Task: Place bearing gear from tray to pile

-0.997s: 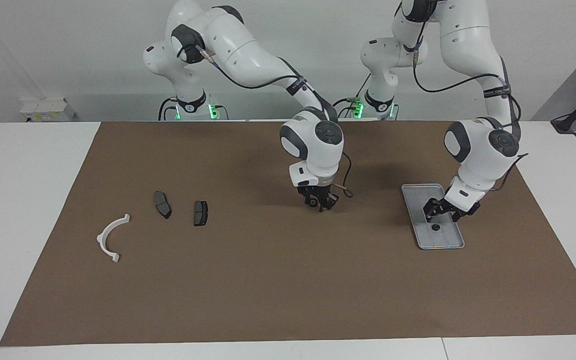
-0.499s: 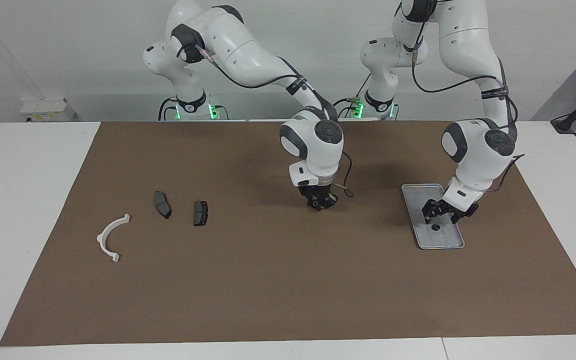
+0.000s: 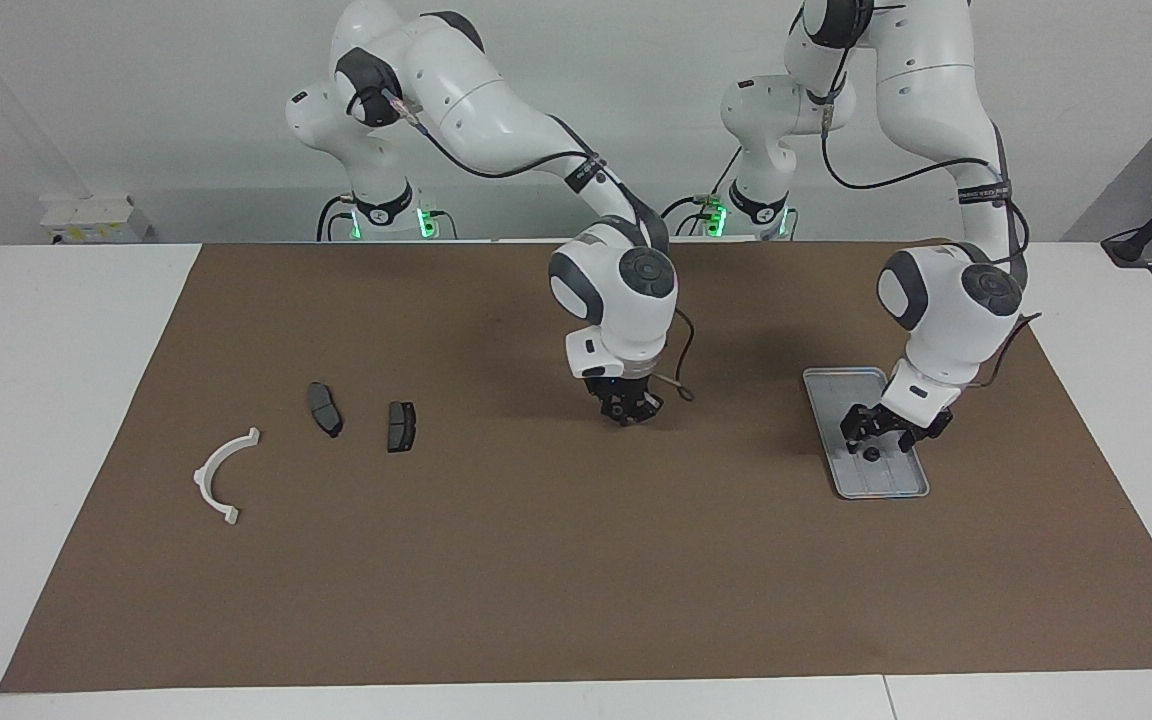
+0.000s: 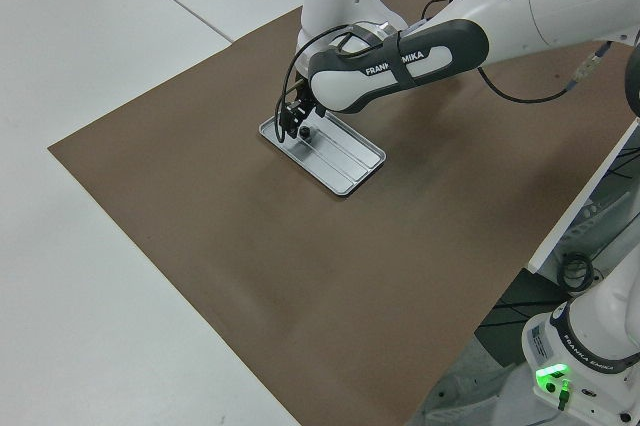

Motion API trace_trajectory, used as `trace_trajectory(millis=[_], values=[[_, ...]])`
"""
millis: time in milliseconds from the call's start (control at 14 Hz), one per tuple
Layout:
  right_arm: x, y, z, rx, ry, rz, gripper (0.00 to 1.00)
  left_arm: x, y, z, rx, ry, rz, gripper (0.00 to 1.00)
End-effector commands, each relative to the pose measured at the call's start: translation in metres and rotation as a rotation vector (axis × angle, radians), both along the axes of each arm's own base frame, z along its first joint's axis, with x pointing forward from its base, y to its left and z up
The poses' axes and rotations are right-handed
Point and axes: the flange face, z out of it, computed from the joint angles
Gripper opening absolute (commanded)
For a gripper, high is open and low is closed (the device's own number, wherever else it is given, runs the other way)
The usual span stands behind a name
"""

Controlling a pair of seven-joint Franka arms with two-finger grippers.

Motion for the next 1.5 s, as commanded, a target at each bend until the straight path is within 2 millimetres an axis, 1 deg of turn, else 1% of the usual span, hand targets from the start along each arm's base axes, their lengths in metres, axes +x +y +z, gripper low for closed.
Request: trace_trajectory(millis=[0,142,285,356,427,499,570,641,784,855,997,1140,1211,1282,1353,1425], values=[[0.016,-0.068,0.065,0.039,0.039,0.127,0.00,-0.002,-0.002,-0.004,-0.013,-0.014,0.013,0.87],[0.033,-0.129,0.085,0.042,0.067,0.233,0.00,-0.002,-0.002,-0.005,-0.012,-0.012,0.010,0.84],[0.051,-0.184,0.088,0.048,0.078,0.335,0.00,-0.003,-0.002,-0.007,-0.012,-0.006,0.007,0.84],[0.059,-0.209,0.088,0.052,0.079,0.385,0.00,-0.004,-0.001,-0.008,-0.012,-0.005,0.007,0.83],[0.068,-0.238,0.085,0.060,0.076,0.441,0.00,-0.005,-0.001,-0.010,-0.010,-0.003,0.007,0.82],[0.076,-0.273,0.081,0.068,0.071,0.493,0.00,-0.005,-0.001,-0.010,-0.011,-0.008,0.008,0.81],[0.081,-0.303,0.075,0.072,0.066,0.543,0.00,-0.006,-0.002,-0.011,-0.011,-0.006,0.006,0.81],[0.085,-0.322,0.069,0.065,0.056,0.579,0.00,-0.006,-0.001,-0.011,-0.011,-0.008,0.008,0.80],[0.088,-0.354,0.048,0.058,0.031,0.610,0.00,-0.007,-0.001,-0.013,-0.011,-0.011,0.008,0.78],[0.089,-0.365,0.037,0.055,0.012,0.624,0.00,-0.007,-0.001,-0.013,-0.011,-0.009,0.008,0.76],[0.091,-0.382,0.008,0.049,-0.024,0.645,0.00,-0.007,-0.002,-0.013,-0.011,-0.011,0.007,0.69],[0.096,-0.386,-0.018,0.045,-0.045,0.643,0.00,-0.007,-0.002,-0.013,-0.010,-0.011,0.007,0.63],[0.099,-0.390,-0.029,0.045,-0.051,0.645,0.00,-0.007,-0.002,-0.013,-0.011,-0.011,0.011,0.60],[0.101,-0.399,-0.036,0.041,-0.063,0.647,0.00,-0.007,-0.002,-0.013,-0.011,-0.011,0.013,0.54],[0.104,-0.401,-0.051,0.041,-0.069,0.651,0.00,-0.006,-0.002,-0.012,-0.012,-0.012,0.014,0.44],[0.106,-0.400,-0.057,0.040,-0.075,0.653,0.00,-0.006,-0.002,-0.012,-0.012,-0.012,0.014,0.35]])
